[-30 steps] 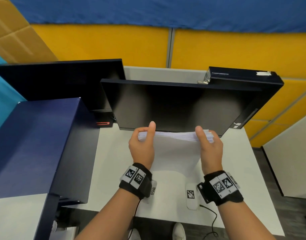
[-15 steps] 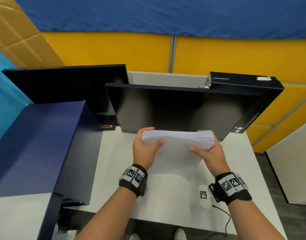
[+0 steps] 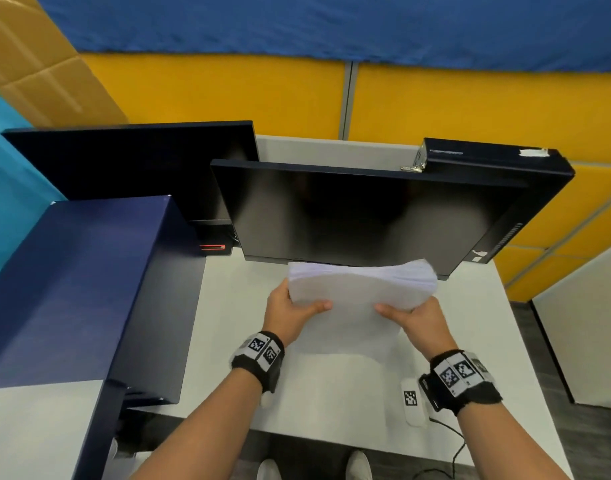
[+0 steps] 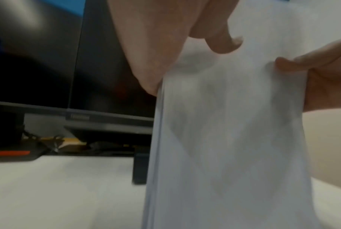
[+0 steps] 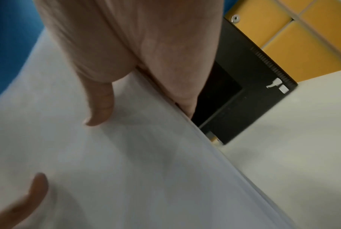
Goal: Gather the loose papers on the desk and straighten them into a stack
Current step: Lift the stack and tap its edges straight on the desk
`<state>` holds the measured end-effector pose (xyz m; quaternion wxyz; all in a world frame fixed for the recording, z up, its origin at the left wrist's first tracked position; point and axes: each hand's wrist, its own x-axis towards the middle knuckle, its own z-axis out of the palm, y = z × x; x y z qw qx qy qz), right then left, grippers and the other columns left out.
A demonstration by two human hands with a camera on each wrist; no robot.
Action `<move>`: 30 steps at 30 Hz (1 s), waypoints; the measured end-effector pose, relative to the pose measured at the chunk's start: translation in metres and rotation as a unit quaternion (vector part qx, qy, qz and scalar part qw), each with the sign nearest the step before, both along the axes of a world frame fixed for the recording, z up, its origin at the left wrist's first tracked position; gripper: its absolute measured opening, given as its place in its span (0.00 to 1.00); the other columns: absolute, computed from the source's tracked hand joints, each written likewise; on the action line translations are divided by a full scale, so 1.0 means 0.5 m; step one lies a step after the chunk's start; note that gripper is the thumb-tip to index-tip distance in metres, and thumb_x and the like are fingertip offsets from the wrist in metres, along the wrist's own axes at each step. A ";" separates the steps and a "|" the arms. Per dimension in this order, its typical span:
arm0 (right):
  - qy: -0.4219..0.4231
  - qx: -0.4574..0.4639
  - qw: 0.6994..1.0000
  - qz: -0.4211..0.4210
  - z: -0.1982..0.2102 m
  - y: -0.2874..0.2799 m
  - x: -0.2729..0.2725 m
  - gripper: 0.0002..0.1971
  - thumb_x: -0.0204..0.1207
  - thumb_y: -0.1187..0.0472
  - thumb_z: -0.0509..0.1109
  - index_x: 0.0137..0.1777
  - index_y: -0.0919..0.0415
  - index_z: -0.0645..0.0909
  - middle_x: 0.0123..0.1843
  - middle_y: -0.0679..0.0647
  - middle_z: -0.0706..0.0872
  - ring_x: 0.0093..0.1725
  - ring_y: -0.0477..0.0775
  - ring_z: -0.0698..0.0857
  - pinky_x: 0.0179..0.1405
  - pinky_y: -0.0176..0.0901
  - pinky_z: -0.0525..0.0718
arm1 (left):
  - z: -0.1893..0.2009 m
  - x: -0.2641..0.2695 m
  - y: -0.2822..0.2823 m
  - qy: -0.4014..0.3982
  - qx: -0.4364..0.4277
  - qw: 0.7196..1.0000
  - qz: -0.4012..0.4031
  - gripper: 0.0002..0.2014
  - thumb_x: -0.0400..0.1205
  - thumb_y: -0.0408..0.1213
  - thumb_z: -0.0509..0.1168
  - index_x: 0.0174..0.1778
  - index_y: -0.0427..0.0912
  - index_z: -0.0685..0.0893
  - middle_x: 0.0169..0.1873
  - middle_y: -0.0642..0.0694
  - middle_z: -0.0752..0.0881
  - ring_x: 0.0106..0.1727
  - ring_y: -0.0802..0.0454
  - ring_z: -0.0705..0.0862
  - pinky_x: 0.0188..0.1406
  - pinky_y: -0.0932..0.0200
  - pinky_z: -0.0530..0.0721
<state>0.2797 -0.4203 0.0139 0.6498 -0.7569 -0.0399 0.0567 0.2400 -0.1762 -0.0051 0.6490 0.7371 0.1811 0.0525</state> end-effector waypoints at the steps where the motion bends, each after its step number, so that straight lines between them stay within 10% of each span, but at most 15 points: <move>1: 0.008 -0.005 1.000 0.000 -0.012 -0.001 -0.001 0.19 0.65 0.66 0.85 0.51 0.45 0.87 0.47 0.36 0.93 0.50 0.38 0.91 0.45 0.27 0.85 | -0.014 -0.002 -0.002 0.027 0.010 1.000 -0.007 0.24 0.62 0.41 0.87 0.53 0.48 0.91 0.48 0.51 0.94 0.54 0.50 0.93 0.55 0.55 0.90; 4: 0.001 -0.009 1.000 -0.021 -0.013 -0.011 0.000 0.18 0.64 0.67 0.85 0.50 0.48 0.89 0.49 0.42 0.94 0.49 0.40 0.92 0.48 0.35 0.86 | -0.007 0.009 -0.002 0.047 0.043 0.998 -0.024 0.12 0.66 0.37 0.85 0.39 0.53 0.90 0.39 0.57 0.92 0.46 0.50 0.92 0.37 0.73 0.85; 7: -0.043 -0.016 0.997 -0.054 0.025 -0.043 0.013 0.16 0.62 0.70 0.85 0.46 0.54 0.89 0.40 0.36 0.93 0.40 0.36 0.89 0.42 0.31 0.84 | 0.060 0.037 0.022 0.018 0.191 0.979 -0.070 0.09 0.69 0.44 0.83 0.34 0.44 0.91 0.32 0.49 0.92 0.36 0.52 0.86 0.33 0.64 0.81; 15: -0.143 -0.206 0.964 0.089 0.114 -0.021 0.024 0.14 0.64 0.61 0.85 0.44 0.40 0.89 0.41 0.38 0.92 0.43 0.39 0.89 0.42 0.29 0.82 | 0.197 0.065 -0.033 -0.052 0.554 0.791 -0.254 0.11 0.78 0.53 0.71 0.47 0.50 0.90 0.42 0.46 0.92 0.49 0.42 0.88 0.40 0.55 0.78; 20: -0.154 -0.158 0.974 0.042 0.088 -0.033 0.004 0.13 0.68 0.69 0.82 0.46 0.49 0.92 0.38 0.25 0.90 0.43 0.33 0.90 0.44 0.31 0.86 | 0.162 0.029 0.041 -0.039 0.444 0.878 -0.177 0.19 0.68 0.60 0.78 0.48 0.52 0.91 0.38 0.51 0.91 0.41 0.52 0.85 0.46 0.52 0.86; 25: -0.076 -0.087 0.993 -0.004 0.077 -0.081 -0.008 0.18 0.67 0.72 0.81 0.37 0.45 0.87 0.29 0.26 0.88 0.32 0.27 0.86 0.34 0.19 0.79 | 0.076 -0.017 0.163 -0.021 0.212 0.977 0.004 0.31 0.58 0.44 0.89 0.56 0.59 0.87 0.46 0.50 0.89 0.46 0.67 0.83 0.55 0.71 0.80; 30: -0.051 -0.050 0.997 -0.018 0.038 -0.090 0.000 0.17 0.63 0.71 0.84 0.40 0.47 0.88 0.35 0.31 0.91 0.35 0.31 0.88 0.38 0.25 0.85 | 0.002 -0.001 0.144 0.008 -0.029 0.996 -0.084 0.38 0.61 0.38 0.87 0.69 0.49 0.84 0.60 0.46 0.91 0.64 0.47 0.89 0.69 0.40 0.83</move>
